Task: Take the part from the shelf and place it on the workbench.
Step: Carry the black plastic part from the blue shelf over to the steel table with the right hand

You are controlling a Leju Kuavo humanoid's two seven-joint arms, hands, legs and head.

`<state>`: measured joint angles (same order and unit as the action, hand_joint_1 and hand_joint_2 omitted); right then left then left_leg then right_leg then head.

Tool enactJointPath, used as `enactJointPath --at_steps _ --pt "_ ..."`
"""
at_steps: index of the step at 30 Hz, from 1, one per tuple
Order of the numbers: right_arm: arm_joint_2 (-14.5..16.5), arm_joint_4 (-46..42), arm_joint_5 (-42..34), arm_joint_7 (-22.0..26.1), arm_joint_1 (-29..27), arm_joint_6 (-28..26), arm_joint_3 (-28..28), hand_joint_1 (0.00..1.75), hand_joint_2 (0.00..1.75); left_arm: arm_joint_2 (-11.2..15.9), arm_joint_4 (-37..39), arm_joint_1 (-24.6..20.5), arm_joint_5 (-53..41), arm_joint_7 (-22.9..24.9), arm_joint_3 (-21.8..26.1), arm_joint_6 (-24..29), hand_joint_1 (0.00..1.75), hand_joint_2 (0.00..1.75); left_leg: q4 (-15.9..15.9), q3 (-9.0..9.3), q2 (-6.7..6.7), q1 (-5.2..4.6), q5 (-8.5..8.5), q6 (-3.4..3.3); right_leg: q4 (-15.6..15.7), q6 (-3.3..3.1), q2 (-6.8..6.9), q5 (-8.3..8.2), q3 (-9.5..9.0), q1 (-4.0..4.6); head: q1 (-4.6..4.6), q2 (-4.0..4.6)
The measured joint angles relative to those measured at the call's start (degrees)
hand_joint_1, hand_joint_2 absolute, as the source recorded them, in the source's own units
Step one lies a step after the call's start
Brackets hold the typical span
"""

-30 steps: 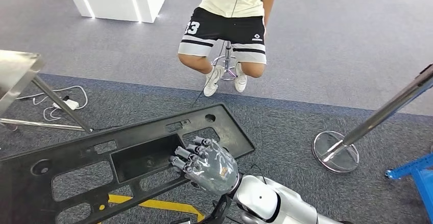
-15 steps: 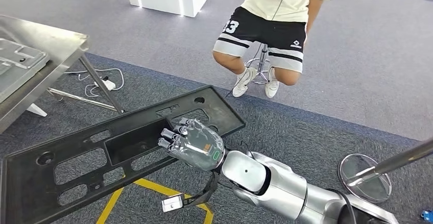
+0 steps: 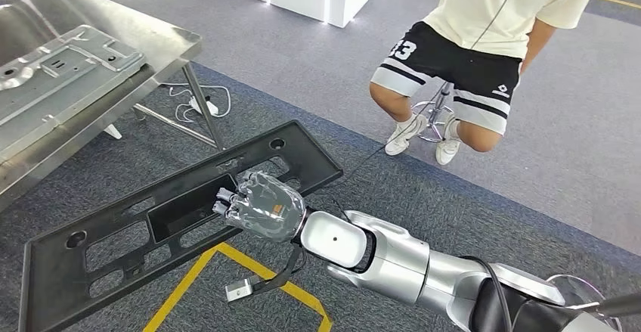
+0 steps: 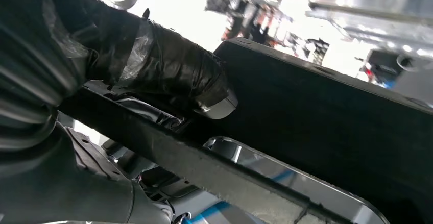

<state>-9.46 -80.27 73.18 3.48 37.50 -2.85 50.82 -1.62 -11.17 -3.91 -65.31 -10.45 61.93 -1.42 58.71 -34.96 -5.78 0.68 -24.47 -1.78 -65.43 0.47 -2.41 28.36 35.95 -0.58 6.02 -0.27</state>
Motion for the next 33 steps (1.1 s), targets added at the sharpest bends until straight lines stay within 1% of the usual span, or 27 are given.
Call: enactJointPath --at_steps 1,2,3,4,5,6,7,8,9,10,11,12,13,14,16,18,20,21,23,24,25,26,27,28,29,31,33 --pt "0.1 0.3 0.0 0.0 0.4 0.0 0.2 1.75 1.75 0.0 0.0 0.0 0.0 0.0 0.0 0.0 0.00 1.75 0.2 -0.15 -0.66 0.01 -0.01 0.23 3.2 -0.13 -1.45 -1.27 -1.22 -0.10 0.01 -0.01" --pt "0.2 0.5 0.0 -0.1 0.6 0.1 0.3 1.75 1.75 0.0 0.0 -0.1 0.0 0.0 0.0 -0.1 0.00 1.75 0.2 -0.42 -1.27 0.07 0.08 0.55 5.1 -0.22 -2.50 -1.79 -1.91 -0.15 0.02 -0.01" --pt "0.3 0.8 0.0 -0.1 0.8 0.1 0.5 1.75 1.75 0.0 0.0 0.0 0.0 0.0 0.0 -0.1 0.00 1.75 0.2 -0.73 -1.96 0.20 0.24 0.91 5.7 -0.27 -2.88 -1.62 -2.08 -0.07 0.03 -0.01" --pt "0.5 1.1 0.0 -0.2 0.9 0.1 0.7 1.75 1.75 0.0 0.0 0.0 0.0 0.1 0.0 -0.1 0.00 1.75 0.1 -1.05 -2.66 0.32 0.40 1.35 6.2 -0.43 -2.34 -1.75 -2.16 -0.08 0.04 -0.01" --pt "0.7 1.4 0.0 -0.3 1.0 0.2 0.9 1.75 1.75 0.0 0.0 0.2 0.0 0.1 0.0 -0.1 0.00 1.75 0.1 -1.23 -2.42 0.44 0.40 1.69 6.4 -0.67 -1.56 -1.89 -2.32 -0.10 0.04 -0.01" --pt "1.0 1.7 0.0 -0.4 1.2 0.2 1.1 1.75 1.75 0.0 0.0 0.3 0.0 0.1 0.0 -0.2 0.00 1.75 0.8 -1.54 -1.22 0.39 -0.06 1.95 6.8 -1.00 -0.85 -2.03 -2.57 -0.12 -0.01 -0.01" --pt "1.2 1.9 -0.1 -0.4 1.3 0.3 1.3 1.75 1.75 -0.1 0.0 0.2 0.0 0.2 0.0 -0.2 0.00 1.75 2.5 -2.32 0.61 0.28 -1.12 2.18 7.2 -1.35 0.00 -2.17 -2.83 -0.20 -0.05 -0.01" --pt "1.4 2.2 -0.1 -0.5 1.3 0.3 1.4 1.75 1.75 -0.1 0.0 0.1 0.0 0.2 0.0 -0.2 0.00 1.75 5.2 -3.56 2.74 0.19 -2.66 2.30 7.4 -1.60 0.88 -2.21 -3.01 -0.13 -0.09 0.00" --pt "1.4 2.5 -0.2 -0.6 1.3 0.3 1.6 1.75 1.75 -0.1 0.0 -0.1 0.0 0.2 0.0 -0.2 0.00 1.75 8.8 -5.29 4.19 0.10 -4.42 2.47 7.4 -1.79 1.77 -2.17 -3.07 -0.04 -0.14 0.01" --pt "1.4 2.7 -0.2 -0.6 1.3 0.3 1.7 1.75 1.75 -0.1 0.0 -0.2 0.0 0.2 0.0 -0.2 0.00 1.75 12.3 -7.06 4.84 0.15 -5.89 2.65 7.4 -1.89 2.72 -2.10 -3.05 0.02 -0.14 0.01" --pt "1.4 3.0 -0.2 -0.6 1.2 0.3 1.9 1.75 1.75 -0.1 0.0 -0.2 0.0 0.2 0.0 -0.2 0.00 1.75 14.7 -8.24 5.15 0.23 -6.56 2.80 7.4 -1.92 3.61 -2.02 -3.03 0.06 -0.14 0.01" --pt "1.4 3.3 -0.2 -0.6 1.2 0.3 2.0 1.75 1.75 -0.1 0.0 -0.1 0.0 0.2 0.0 -0.2 0.00 1.75 15.2 -8.48 5.35 0.33 -6.24 2.94 7.3 -1.90 4.46 -1.92 -3.01 0.07 -0.14 0.01" --pt "1.5 3.6 -0.2 -0.6 1.2 0.3 2.1 1.75 1.75 -0.1 0.0 -0.1 0.0 0.2 0.0 -0.2 0.00 1.75 13.6 -7.56 5.63 0.44 -4.96 3.05 7.2 -1.80 5.23 -1.79 -3.01 0.06 -0.14 0.01" --pt "1.6 3.8 -0.2 -0.6 1.2 0.2 2.2 1.75 1.75 -0.1 0.0 0.0 0.0 0.2 0.0 -0.2 0.00 1.75 10.1 -5.63 6.23 0.52 -3.09 3.10 7.0 -1.63 5.93 -1.60 -3.03 0.04 -0.14 0.01" --pt "1.7 4.2 -0.2 -0.6 1.3 0.2 2.2 1.75 1.75 0.0 0.0 0.1 0.0 0.1 0.0 -0.2 0.00 1.75 3.1 -1.88 8.05 0.28 -0.77 2.79 6.5 -1.10 7.13 -1.13 -3.05 0.26 -0.11 0.01" --pt "1.8 4.4 -0.2 -0.7 1.3 0.1 2.2 1.75 1.75 0.0 0.0 0.0 0.0 0.0 0.0 -0.2 0.00 1.75 0.7 -0.77 8.53 -0.07 -0.61 2.07 6.3 -0.53 8.14 -0.81 -3.15 0.61 -0.07 0.01" --pt "2.1 4.6 -0.2 -0.8 1.4 0.1 2.2 1.75 1.75 0.0 0.0 0.2 0.0 0.0 0.0 -0.2 0.00 1.75 0.5 -0.73 7.30 -0.01 -0.42 1.30 6.4 0.07 8.95 -0.57 -3.45 0.64 -0.05 0.00" --pt "2.2 4.7 -0.2 -0.8 1.4 0.0 2.3 1.75 1.75 0.0 0.0 0.3 0.0 0.0 0.0 -0.2 0.00 1.75 0.3 -0.58 6.76 0.07 -0.34 0.95 6.0 0.41 8.41 -0.12 -3.50 0.51 -0.05 0.00" --pt "2.4 4.8 -0.2 -0.9 1.4 -0.2 2.3 1.75 1.75 0.0 0.0 0.2 0.0 -0.1 0.1 -0.2 0.00 1.75 0.0 -0.31 5.88 0.26 -0.14 0.25 2.2 0.90 5.72 2.38 -2.03 0.14 -0.05 0.00" --pt "2.4 4.8 -0.2 -1.0 1.4 -0.3 2.3 1.75 1.75 0.0 0.0 0.1 0.0 -0.1 0.1 -0.2 0.00 1.75 0.0 -0.30 5.46 0.22 -0.12 0.05 -1.4 0.97 4.16 4.23 -0.38 0.03 -0.05 0.01" --pt "2.4 4.9 -0.1 -1.0 1.2 -0.4 2.3 1.75 1.75 0.0 0.0 0.1 0.0 -0.1 0.1 -0.2 0.00 1.75 0.0 -0.34 4.97 0.18 -0.10 -0.11 -5.4 0.98 3.27 5.94 1.65 0.00 -0.05 0.01" --pt "2.4 5.1 0.0 -1.0 1.1 -0.4 2.3 1.75 1.75 0.0 0.0 0.0 0.0 -0.1 0.1 -0.2 0.00 1.75 0.0 -0.36 4.36 0.11 -0.10 -0.17 -8.6 0.97 2.86 6.88 3.39 0.00 -0.05 0.01" --pt "2.4 5.3 0.1 -1.1 0.9 -0.4 2.4 1.75 1.75 0.0 0.0 0.0 -0.1 -0.1 0.1 -0.1 0.00 1.75 0.0 -0.36 3.67 0.03 -0.09 -0.21 -10.1 0.88 2.69 6.76 4.35 0.01 -0.05 0.01" --pt "2.4 5.4 0.2 -1.2 0.8 -0.4 2.5 1.75 1.75 0.0 0.0 0.0 -0.1 -0.1 0.1 -0.1 0.00 1.75 0.1 -0.33 2.95 -0.04 -0.09 -0.22 -9.4 0.69 2.55 5.54 4.28 0.02 -0.05 0.01" --pt "2.4 5.5 0.2 -1.2 0.7 -0.5 2.5 1.75 1.75 0.0 0.0 0.0 -0.1 -0.1 0.1 -0.1 0.00 1.75 0.1 -0.27 2.21 -0.09 -0.09 -0.21 -6.5 0.39 2.22 3.44 3.14 0.09 -0.05 0.01" --pt "2.4 5.7 0.3 -1.2 0.7 -0.5 2.5 1.75 1.75 -0.1 0.0 0.0 -0.1 -0.2 0.1 -0.1 0.00 1.75 0.2 -0.29 0.90 -0.15 -0.06 -0.06 1.4 -0.46 0.03 -0.45 -0.27 0.17 -0.07 0.01" --pt "2.4 5.9 0.9 -1.3 0.7 -0.8 2.5 1.75 1.75 -0.2 0.0 0.0 -0.2 -0.2 0.1 -0.1 0.00 1.75 0.2 -0.61 -0.32 0.07 0.06 0.52 5.8 -0.98 -1.61 -1.64 -2.14 0.36 -0.06 0.01"
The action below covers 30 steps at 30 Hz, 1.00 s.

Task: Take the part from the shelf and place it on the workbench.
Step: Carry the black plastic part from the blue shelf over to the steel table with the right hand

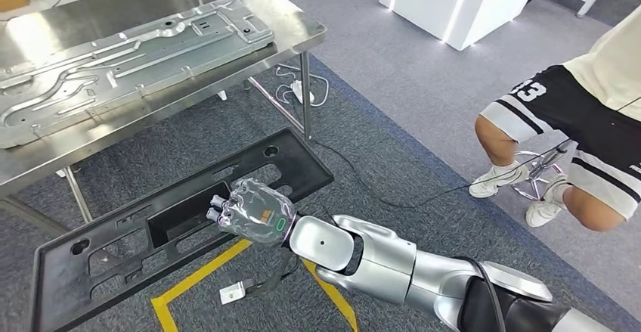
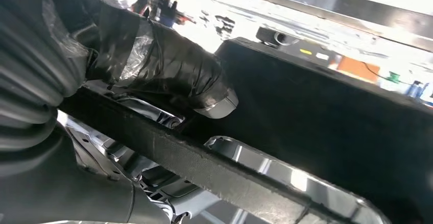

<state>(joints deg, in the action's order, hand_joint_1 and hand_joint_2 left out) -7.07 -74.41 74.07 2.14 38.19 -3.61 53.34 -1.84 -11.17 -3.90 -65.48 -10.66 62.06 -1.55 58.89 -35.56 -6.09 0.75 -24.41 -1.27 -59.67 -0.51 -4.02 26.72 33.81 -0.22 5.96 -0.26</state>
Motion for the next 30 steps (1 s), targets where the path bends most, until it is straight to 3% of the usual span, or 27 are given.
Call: enactJointPath --at_steps 2,3,5,7,9,10,12,14,15,18,20,22,23,24,25,27,28,30 --pt "0.1 0.2 0.7 -0.2 0.0 -0.2 0.0 1.75 1.75 0.0 0.0 0.2 0.0 0.0 0.0 0.0 0.00 1.75 -0.3 -0.28 -1.26 0.25 0.22 0.89 0.8 -0.23 0.72 0.05 -0.38 0.13 0.01 0.00" --pt "0.2 0.2 0.9 -0.2 0.1 -0.3 0.0 1.75 1.75 0.0 0.0 0.3 0.0 0.0 0.0 0.0 0.00 1.75 -0.1 -0.39 -0.98 0.25 0.12 1.23 1.3 -0.42 1.37 -0.14 -0.70 0.04 -0.01 0.00" --pt "0.4 0.3 1.2 -0.3 0.1 -0.5 0.1 1.75 1.75 0.0 0.0 0.3 0.0 0.0 0.1 0.0 0.00 1.75 2.5 -1.58 1.80 0.07 -1.61 1.87 2.5 -0.92 2.85 -0.58 -1.47 -0.24 -0.09 0.00" --pt "0.6 0.5 1.2 -0.3 0.1 -0.7 0.2 1.75 1.75 0.0 0.0 0.1 -0.1 0.0 0.1 0.0 0.00 1.75 9.2 -4.78 4.89 0.16 -5.14 2.48 2.8 -1.24 4.47 -0.58 -1.81 -0.16 -0.14 0.00" --pt "0.6 0.7 1.2 -0.3 -0.1 -0.8 0.3 1.75 1.75 0.1 0.0 0.0 -0.1 0.0 0.1 0.0 0.00 1.75 14.5 -7.52 5.63 0.41 -6.88 3.04 2.7 -1.23 6.10 -0.31 -1.83 -0.12 -0.13 0.00" --pt "0.6 0.8 1.2 -0.3 -0.2 -0.7 0.4 1.75 1.75 0.1 0.0 0.0 -0.1 0.0 0.1 0.0 0.00 1.75 14.3 -7.44 5.84 0.55 -6.14 3.25 2.5 -1.13 6.85 -0.12 -1.85 -0.13 -0.13 0.00" --pt "0.6 1.0 1.2 -0.3 -0.2 -0.7 0.5 1.75 1.75 0.1 0.0 0.2 -0.1 0.0 0.1 0.0 0.00 1.75 7.9 -4.14 7.17 0.72 -2.48 3.46 2.1 -0.76 8.20 0.41 -1.97 -0.17 -0.13 0.00" --pt "0.6 1.0 1.2 -0.3 -0.2 -0.8 0.5 1.75 1.75 0.2 0.0 0.1 -0.1 0.0 0.1 0.0 0.00 1.75 1.6 -0.82 8.92 0.38 -0.20 2.88 1.5 -0.13 9.31 1.07 -2.02 0.10 -0.09 0.00" --pt "0.7 1.0 1.2 -0.3 -0.2 -0.8 0.5 1.75 1.75 0.2 0.0 0.1 -0.1 0.0 0.1 0.0 0.00 1.75 0.3 -0.22 9.24 0.18 0.00 2.40 1.3 0.18 9.77 1.32 -2.05 0.28 -0.06 0.00" --pt "0.9 1.1 1.2 -0.4 -0.1 -0.8 0.5 1.75 1.75 0.2 0.0 0.3 -0.1 0.0 0.1 0.0 0.00 1.75 0.0 -0.28 7.59 0.10 -0.07 1.04 1.1 1.05 10.75 1.87 -2.36 0.35 -0.01 -0.01" --pt "1.0 1.1 1.1 -0.4 0.1 -0.8 0.5 1.75 1.75 0.2 0.0 0.3 -0.1 0.0 0.1 0.0 0.00 1.75 -0.2 -0.05 6.52 0.39 0.05 0.28 -1.3 1.60 8.52 3.68 -1.50 0.00 -0.01 -0.01" --pt "0.6 1.1 0.4 -0.4 0.2 -0.7 0.5 1.75 1.75 0.2 0.0 0.1 -0.3 -0.1 0.1 0.0 0.00 1.75 -0.3 0.01 5.38 0.44 0.08 -0.24 -8.1 1.83 5.41 7.06 1.77 -0.27 -0.01 0.00" --pt "0.2 1.0 0.0 -0.4 0.3 -0.5 0.4 1.75 1.75 0.2 0.0 0.1 -0.4 -0.1 0.2 0.0 0.00 1.75 -0.3 0.00 4.67 0.39 0.08 -0.37 -12.0 1.89 4.72 8.45 3.79 -0.31 -0.01 0.00" --pt "-0.2 1.0 -0.4 -0.3 0.4 -0.3 0.3 1.75 1.75 0.2 0.0 0.0 -0.5 -0.1 0.2 0.0 0.00 1.75 -0.3 0.01 3.86 0.35 0.07 -0.43 -14.6 1.90 4.39 8.95 5.33 -0.32 -0.02 0.00" --pt "-0.7 1.0 -0.8 -0.3 0.5 0.0 0.1 1.75 1.75 0.2 0.0 0.0 -0.5 -0.1 0.2 0.0 0.00 1.75 -0.2 0.06 3.02 0.32 0.06 -0.44 -15.3 1.84 4.22 8.35 5.95 -0.31 -0.02 0.00" --pt "-1.3 0.9 -1.1 -0.1 0.9 0.4 -0.4 1.75 1.75 0.2 0.0 0.1 -0.5 -0.1 0.3 0.0 0.00 1.75 -0.1 0.19 1.43 0.30 0.06 -0.41 -10.2 1.41 3.37 4.31 4.11 -0.30 -0.01 0.00" --pt "-1.6 0.8 -1.3 -0.1 1.3 0.7 -0.7 1.75 1.75 0.1 0.0 0.1 -0.5 -0.1 0.3 0.0 0.00 1.75 -0.1 0.18 0.75 0.28 0.07 -0.31 -6.3 1.07 1.96 2.37 2.47 -0.34 -0.02 0.00" --pt "-2.3 0.4 -2.2 0.0 2.3 1.9 -1.3 1.75 1.75 0.1 0.0 0.1 -0.6 -0.1 0.3 -0.1 0.00 1.75 0.1 -0.17 -0.55 0.33 0.21 0.16 -0.6 0.65 -0.38 0.41 0.19 -0.39 -0.04 0.00"
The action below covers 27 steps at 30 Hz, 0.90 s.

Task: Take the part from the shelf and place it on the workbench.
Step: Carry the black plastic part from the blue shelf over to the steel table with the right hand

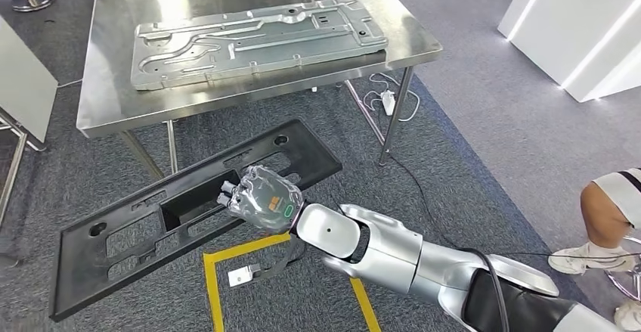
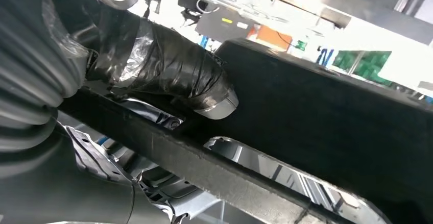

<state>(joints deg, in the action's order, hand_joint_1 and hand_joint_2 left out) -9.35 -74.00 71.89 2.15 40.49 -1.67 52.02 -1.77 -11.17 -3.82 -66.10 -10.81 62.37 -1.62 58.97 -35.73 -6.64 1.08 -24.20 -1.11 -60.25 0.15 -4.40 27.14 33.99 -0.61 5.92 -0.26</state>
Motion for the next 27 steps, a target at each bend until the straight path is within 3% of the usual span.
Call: enactJointPath --at_steps 1,3,4,5,7,9,10,11,14,16,19,20,24,27 --pt "-0.4 -0.2 -0.6 0.2 0.6 0.7 -0.3 1.75 1.75 0.0 0.0 0.1 0.0 0.0 0.0 0.0 0.00 1.75 0.0 -0.26 -0.65 0.13 0.14 0.37 0.9 -0.10 -0.43 0.08 -0.33 0.05 0.01 0.00" --pt "-1.1 -0.5 -1.7 0.7 2.0 1.8 -1.2 1.75 1.75 0.0 0.0 0.2 -0.1 0.0 0.1 -0.1 0.00 1.75 -0.2 -0.66 -1.86 0.45 0.41 1.15 1.5 -0.36 0.99 -0.08 -0.71 0.01 0.03 -0.01" --pt "-1.4 -0.7 -1.9 1.0 2.5 2.1 -1.7 1.75 1.75 -0.1 0.0 0.4 -0.1 0.0 0.1 -0.1 0.00 1.75 0.2 -0.88 -1.25 0.38 0.17 1.45 2.0 -0.68 1.76 -0.27 -1.09 -0.13 0.00 0.00" --pt "-1.6 -0.8 -2.0 1.2 3.0 2.3 -2.1 1.75 1.75 -0.1 0.0 0.4 -0.2 0.0 0.1 -0.2 0.00 1.75 1.4 -1.47 0.22 0.26 -0.67 1.70 2.6 -1.01 2.58 -0.52 -1.49 -0.26 -0.08 0.00" --pt "-1.8 -1.2 -1.9 1.7 3.3 2.4 -2.5 1.75 1.75 -0.1 0.0 0.3 -0.3 0.0 0.2 -0.3 0.00 1.75 7.2 -4.12 4.29 0.08 -3.93 2.07 3.2 -1.48 4.13 -0.73 -1.98 -0.20 -0.23 0.01" --pt "-2.1 -1.4 -1.8 2.6 3.3 2.5 -2.3 1.75 1.75 0.0 0.0 0.1 -0.5 -0.1 0.3 -0.3 0.00 1.75 13.8 -7.28 6.01 0.26 -6.59 2.53 3.2 -1.53 5.51 -0.62 -2.01 -0.08 -0.27 0.00" --pt "-2.3 -1.5 -2.0 3.1 3.2 2.5 -2.2 1.75 1.75 0.0 0.0 0.0 -0.6 -0.1 0.3 -0.3 0.00 1.75 14.8 -7.76 6.24 0.38 -6.51 2.76 3.1 -1.45 6.10 -0.52 -2.00 -0.09 -0.26 0.00" --pt "-2.5 -1.6 -2.3 3.5 3.1 2.5 -2.1 1.75 1.75 0.0 0.0 0.0 -0.7 -0.1 0.4 -0.3 0.00 1.75 13.7 -7.11 6.40 0.53 -5.42 2.95 3.0 -1.30 6.56 -0.39 -2.01 -0.13 -0.27 0.00" --pt "-2.9 -2.0 -2.8 3.7 3.3 2.3 -2.1 1.75 1.75 0.1 0.0 0.2 -0.8 -0.1 0.5 -0.3 0.00 1.75 3.0 -1.34 7.15 0.68 -0.87 2.88 2.1 -0.49 7.56 0.28 -1.91 -0.15 -0.26 0.00" --pt "-3.1 -2.3 -2.8 3.7 3.5 2.2 -2.1 1.75 1.75 0.1 0.0 0.2 -0.9 -0.2 0.6 -0.3 0.00 1.75 -0.2 0.35 7.37 0.57 -0.32 2.37 1.6 -0.36 7.73 0.71 -1.72 0.18 -0.20 0.00" --pt "-3.3 -2.5 -2.8 3.6 3.5 2.1 -2.1 1.75 1.75 0.1 0.0 0.1 -0.9 -0.2 0.7 -0.3 0.00 1.75 -0.3 0.46 7.22 0.35 -0.28 2.06 1.6 -1.15 7.68 0.74 -1.78 0.29 -0.13 0.00" --pt "-3.4 -2.5 -2.8 3.6 3.6 2.1 -2.1 1.75 1.75 0.1 0.0 0.1 -0.9 -0.3 0.7 -0.3 0.00 1.75 -0.3 0.46 7.22 0.26 -0.31 1.97 1.8 -1.11 7.69 0.68 -1.85 0.24 -0.13 0.00" --pt "-3.6 -2.6 -2.4 3.6 3.6 2.1 -2.0 1.75 1.75 0.1 0.0 0.0 -1.0 -0.5 1.0 -0.3 0.00 1.75 -0.3 0.44 7.25 0.06 -0.42 1.47 2.2 -0.65 7.67 0.38 -1.99 0.09 -0.14 0.00" --pt "-3.6 -2.6 -1.6 3.4 3.5 2.0 -1.8 1.75 1.75 0.1 0.0 0.0 -1.1 -0.6 1.0 -0.3 0.00 1.75 -0.2 0.42 7.25 -0.09 -0.43 1.25 2.3 0.05 7.67 0.30 -1.99 -0.06 -0.14 0.00"
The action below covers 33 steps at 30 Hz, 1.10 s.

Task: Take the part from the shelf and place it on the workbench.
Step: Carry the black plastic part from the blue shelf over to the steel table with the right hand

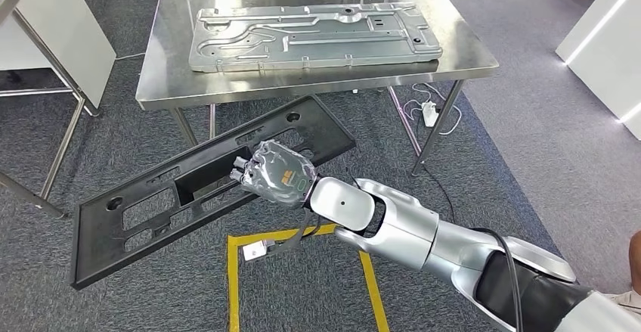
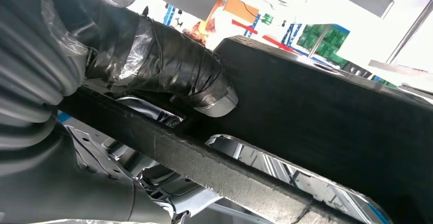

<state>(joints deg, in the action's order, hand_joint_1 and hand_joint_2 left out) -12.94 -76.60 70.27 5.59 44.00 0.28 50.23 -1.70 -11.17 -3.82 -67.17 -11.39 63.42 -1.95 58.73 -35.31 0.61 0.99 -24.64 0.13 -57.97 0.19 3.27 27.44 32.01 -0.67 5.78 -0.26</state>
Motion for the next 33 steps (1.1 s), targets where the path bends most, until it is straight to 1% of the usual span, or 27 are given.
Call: enactJointPath --at_steps 1,3,9,14,19,21,22,23,24,25,26,27,28,29,30,31,32,33 --pt "0.0 0.0 0.2 0.0 0.0 -0.1 0.1 1.75 1.75 0.0 0.0 0.0 0.0 0.0 0.0 0.0 0.00 1.75 0.0 -0.01 0.00 -0.04 0.00 -0.01 0.0 0.27 0.00 -0.02 0.01 -0.05 0.00 0.00" --pt "0.0 0.0 0.4 -0.1 -0.1 -0.2 0.4 1.75 1.75 0.0 0.0 0.0 0.0 0.0 0.0 0.0 0.00 1.75 0.0 -0.01 0.02 -0.07 0.02 -0.03 0.0 0.55 0.00 -0.04 0.03 -0.09 -0.01 0.00" --pt "0.0 0.1 0.8 -0.5 -0.3 -1.7 0.5 1.75 1.75 0.0 0.0 -0.1 -0.2 -0.1 0.1 0.0 0.00 1.75 0.0 0.01 0.03 -0.07 0.05 -0.06 0.0 0.78 -0.01 -0.05 0.07 0.06 -0.01 0.00" --pt "0.4 0.0 0.5 -1.6 -2.8 -5.2 -0.7 1.75 1.75 0.0 0.0 -0.1 -0.3 -0.2 0.2 0.0 0.00 1.75 0.1 -0.02 0.03 -0.10 0.01 -0.14 -0.1 0.85 0.00 -0.04 0.09 0.01 -0.01 0.00" --pt "1.1 0.0 0.8 -2.1 -4.3 -5.7 -1.9 1.75 1.75 0.1 0.0 -0.1 -0.7 -0.3 0.4 -0.1 0.00 1.75 0.3 -0.12 0.03 -0.27 -0.20 -0.56 -0.1 1.17 0.04 -0.07 0.08 -0.30 -0.01 0.00" --pt "1.2 0.0 0.9 -2.1 -4.4 -5.7 -2.0 1.75 1.75 0.1 0.0 -0.1 -0.7 -0.3 0.4 -0.1 0.00 1.75 -0.2 0.14 0.02 -0.15 0.06 -1.01 0.0 1.54 -0.15 0.01 0.00 -0.35 0.00 0.00" --pt "1.2 0.0 1.1 -2.0 -4.4 -5.7 -2.1 1.75 1.75 0.1 0.0 -0.1 -0.7 -0.3 0.4 -0.1 0.00 1.75 -0.7 0.36 0.01 0.00 0.29 -1.33 -0.6 1.68 -0.63 0.50 0.21 -0.38 0.00 0.00" --pt "1.2 0.0 1.4 -1.8 -4.4 -5.7 -2.2 1.75 1.75 0.1 0.0 -0.2 -0.7 -0.2 0.4 -0.1 0.00 1.75 -1.1 0.56 0.00 0.17 0.53 -1.65 -2.2 1.77 -1.29 1.65 0.95 -0.41 0.00 0.00" --pt "1.2 0.1 1.9 -1.7 -4.4 -5.7 -2.2 1.75 1.75 0.1 0.0 -0.2 -0.8 -0.2 0.4 -0.2 0.00 1.75 -1.4 0.69 -0.01 0.31 0.69 -1.88 -5.1 1.80 -2.00 3.32 2.26 -0.49 0.01 0.00" --pt "1.2 0.2 2.6 -1.5 -4.4 -5.7 -2.2 1.75 1.75 0.1 0.0 -0.3 -0.8 -0.2 0.4 -0.3 0.00 1.75 -1.5 0.68 -0.05 0.28 0.73 -1.99 -8.8 1.83 -2.55 5.23 4.08 -0.52 0.00 0.00" --pt "1.2 0.4 3.3 -1.5 -4.5 -5.8 -2.2 1.75 1.75 0.1 0.0 -0.4 -0.8 -0.2 0.5 -0.3 0.00 1.75 -1.5 0.64 -0.10 0.26 0.73 -2.01 -12.6 1.88 -2.82 6.79 5.95 -0.56 0.00 0.00" --pt "1.2 0.6 4.1 -1.5 -4.5 -5.9 -2.1 1.75 1.75 0.1 0.0 -0.5 -0.8 -0.2 0.5 -0.4 0.00 1.75 -1.4 0.61 -0.21 0.26 0.71 -2.00 -15.2 1.97 -2.91 7.43 7.27 -0.63 0.01 0.00" --pt "1.2 0.8 4.8 -1.6 -4.5 -5.9 -2.0 1.75 1.75 0.1 0.0 -0.5 -0.8 -0.2 0.6 -0.4 0.00 1.75 -1.3 0.60 -0.37 0.30 0.66 -1.93 -15.9 2.03 -2.95 6.96 7.71 -0.72 0.00 0.00" --pt "1.2 1.0 5.3 -1.7 -4.5 -6.0 -1.9 1.75 1.75 0.1 0.0 -0.5 -0.8 -0.2 0.6 -0.5 0.00 1.75 -1.1 0.60 -0.57 0.39 0.56 -1.78 -14.2 2.06 -2.95 5.37 6.95 -0.84 0.00 0.00" --pt "1.2 1.1 5.7 -1.8 -4.4 -6.1 -1.8 1.75 1.75 0.1 0.0 -0.5 -0.8 -0.2 0.7 -0.5 0.00 1.75 -0.8 0.58 -0.77 0.48 0.40 -1.52 -10.6 2.07 -2.97 3.18 5.25 -1.00 0.01 0.00" --pt "1.3 1.2 5.9 -2.0 -4.4 -6.1 -1.8 1.75 1.75 0.1 0.0 -0.5 -0.8 -0.1 0.8 -0.5 0.00 1.75 -0.4 0.50 -0.96 0.52 0.20 -1.17 -6.8 2.05 -3.05 1.63 3.45 -1.06 0.01 0.00" --pt "1.3 1.3 6.0 -2.0 -4.3 -6.2 -1.8 1.75 1.75 0.1 0.0 -0.5 -0.9 -0.1 0.9 -0.5 0.00 1.75 0.0 0.36 -1.14 0.47 0.02 -0.79 -3.7 1.90 -3.13 0.54 2.06 -1.01 0.00 0.00" --pt "1.3 1.4 6.0 -2.1 -4.2 -6.3 -1.8 1.75 1.75 0.2 0.0 -0.5 -0.9 -0.1 1.0 -0.5 0.00 1.75 0.3 0.22 -1.26 0.39 -0.13 -0.43 -2.0 1.72 -3.20 0.16 1.32 -0.98 -0.01 0.00"
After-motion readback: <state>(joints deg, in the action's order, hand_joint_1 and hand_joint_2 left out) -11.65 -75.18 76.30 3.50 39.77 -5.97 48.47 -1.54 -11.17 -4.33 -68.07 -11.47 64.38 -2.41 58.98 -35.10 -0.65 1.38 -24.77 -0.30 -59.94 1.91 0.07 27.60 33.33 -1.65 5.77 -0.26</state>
